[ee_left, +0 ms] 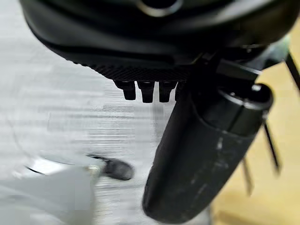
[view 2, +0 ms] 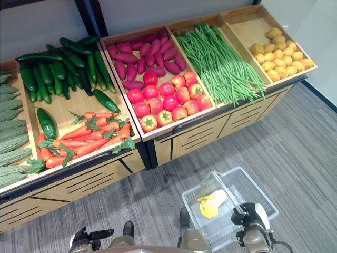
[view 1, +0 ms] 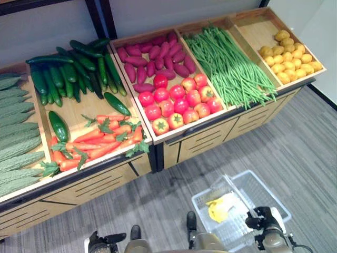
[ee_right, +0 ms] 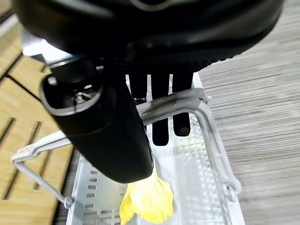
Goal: Get the vegetables into the basket
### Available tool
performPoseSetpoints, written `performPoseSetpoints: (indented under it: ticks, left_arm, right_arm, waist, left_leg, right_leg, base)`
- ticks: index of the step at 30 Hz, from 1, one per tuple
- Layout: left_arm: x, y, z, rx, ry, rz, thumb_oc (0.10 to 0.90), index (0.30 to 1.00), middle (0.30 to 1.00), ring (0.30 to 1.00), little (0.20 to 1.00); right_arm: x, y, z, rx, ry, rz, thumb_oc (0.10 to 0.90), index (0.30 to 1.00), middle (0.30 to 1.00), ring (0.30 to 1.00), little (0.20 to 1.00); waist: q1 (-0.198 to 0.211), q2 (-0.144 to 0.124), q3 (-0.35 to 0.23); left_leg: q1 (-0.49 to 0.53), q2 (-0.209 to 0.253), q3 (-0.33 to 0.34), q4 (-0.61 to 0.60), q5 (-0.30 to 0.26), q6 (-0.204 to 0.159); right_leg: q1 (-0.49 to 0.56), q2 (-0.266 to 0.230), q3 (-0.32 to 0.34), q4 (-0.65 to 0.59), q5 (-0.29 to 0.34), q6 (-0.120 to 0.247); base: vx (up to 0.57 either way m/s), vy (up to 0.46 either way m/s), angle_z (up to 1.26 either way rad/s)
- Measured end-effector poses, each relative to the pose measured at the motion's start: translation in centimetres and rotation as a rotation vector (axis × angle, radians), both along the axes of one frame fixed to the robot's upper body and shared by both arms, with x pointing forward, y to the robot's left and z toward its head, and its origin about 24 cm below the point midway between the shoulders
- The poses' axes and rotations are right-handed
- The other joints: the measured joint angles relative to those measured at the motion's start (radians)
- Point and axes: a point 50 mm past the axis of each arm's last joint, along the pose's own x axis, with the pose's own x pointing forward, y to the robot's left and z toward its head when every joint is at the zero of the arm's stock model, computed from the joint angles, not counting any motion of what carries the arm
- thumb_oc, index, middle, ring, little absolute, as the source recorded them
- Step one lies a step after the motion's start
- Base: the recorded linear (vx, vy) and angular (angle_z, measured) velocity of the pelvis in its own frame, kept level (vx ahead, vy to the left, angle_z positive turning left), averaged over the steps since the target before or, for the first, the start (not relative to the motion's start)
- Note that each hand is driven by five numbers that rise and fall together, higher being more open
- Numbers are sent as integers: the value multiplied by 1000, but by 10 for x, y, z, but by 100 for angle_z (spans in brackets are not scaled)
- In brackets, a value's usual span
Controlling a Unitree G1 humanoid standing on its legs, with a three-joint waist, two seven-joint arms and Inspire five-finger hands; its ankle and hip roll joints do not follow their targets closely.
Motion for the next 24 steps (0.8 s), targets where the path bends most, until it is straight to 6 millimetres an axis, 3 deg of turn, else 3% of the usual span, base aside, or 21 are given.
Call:
performPoseSetpoints:
  ticks: [1, 3, 6, 11, 17, 18, 20, 22, 24]
  left_arm:
    - [-6, 13, 3, 15, -25, 223, 900, 1000, 1000, 1000, 1000]
    - [-21, 33, 7, 28, -27, 441, 900, 1000, 1000, 1000, 1000]
    - [-60, 74, 22, 135, 19, 709, 900, 1000, 1000, 1000, 1000]
    - [-66, 110, 43, 249, 2, 775, 900, 1000, 1000, 1000, 1000]
    - [-30, 157, 91, 475, -130, 711, 900, 1000, 1000, 1000, 1000]
    - [-8, 166, 114, 596, -203, 635, 900, 1000, 1000, 1000, 1000]
    - [43, 173, 186, 918, -419, 393, 900, 1000, 1000, 1000, 1000]
    - [63, 169, 220, 1107, -505, 270, 900, 1000, 1000, 1000, 1000]
    - [73, 164, 238, 1189, -548, 204, 900, 1000, 1000, 1000, 1000]
  right_arm:
    - [-10, 0, -3, 2, 28, -8, 400, 300, 300, 300, 300]
    - [-15, 0, -5, 7, 47, -4, 400, 300, 300, 300, 300]
    - [-29, 2, -9, 14, 90, -1, 400, 300, 300, 300, 300]
    - [-36, 2, -10, 19, 112, -3, 400, 300, 300, 300, 300]
    - [-34, 2, -10, 20, 98, 6, 400, 300, 300, 300, 300]
    - [-38, 2, -10, 17, 101, 4, 400, 300, 300, 300, 300]
    - [-42, 3, -10, 15, 93, 4, 400, 300, 300, 300, 300]
    - [-41, 2, -10, 12, 92, 6, 400, 300, 300, 300, 300]
    - [-39, 1, -9, 8, 79, 1, 400, 300, 300, 300, 300]
  waist:
    - [-1, 11, -12]
    - [-4, 13, -22]
    - [-24, 7, -48]
    - [-24, -9, -64]
    - [-20, -33, -82]
    - [-11, -35, -81]
    - [14, -43, -70]
    - [12, -42, -67]
    - [10, -39, -64]
  left_leg:
    - [12, -2, 13, -13, -9, -14]
    - [23, -17, 25, -13, -22, 2]
    - [37, -38, 49, -18, -28, 10]
    - [38, -46, 62, -18, -28, 15]
    - [35, -52, 62, -18, -27, 17]
    - [29, -53, 54, -18, -26, 17]
    - [22, -51, 42, -18, -19, 7]
    - [17, -51, 22, -17, -15, 5]
    - [17, -51, 19, -15, -15, 5]
  right_leg:
    - [0, -8, 7, 0, 6, 7]
    - [3, -22, 15, 0, 9, 12]
    - [0, -41, 29, 0, 16, 21]
    - [-4, -48, 41, 0, 22, 27]
    - [-5, -55, 38, 0, 23, 29]
    - [-6, -57, 31, 0, 24, 30]
    - [-2, -58, 16, 0, 31, 41]
    - [0, -59, 0, 0, 28, 42]
    - [4, -59, -4, 0, 28, 42]
  base:
    - [13, 24, -13]
    - [11, 32, -22]
    - [-14, 61, -21]
    - [-23, 43, -6]
    - [-14, 13, 2]
    - [-23, -8, 14]
    - [-24, -22, 20]
    - [-8, -8, 20]
    - [-7, 7, 7]
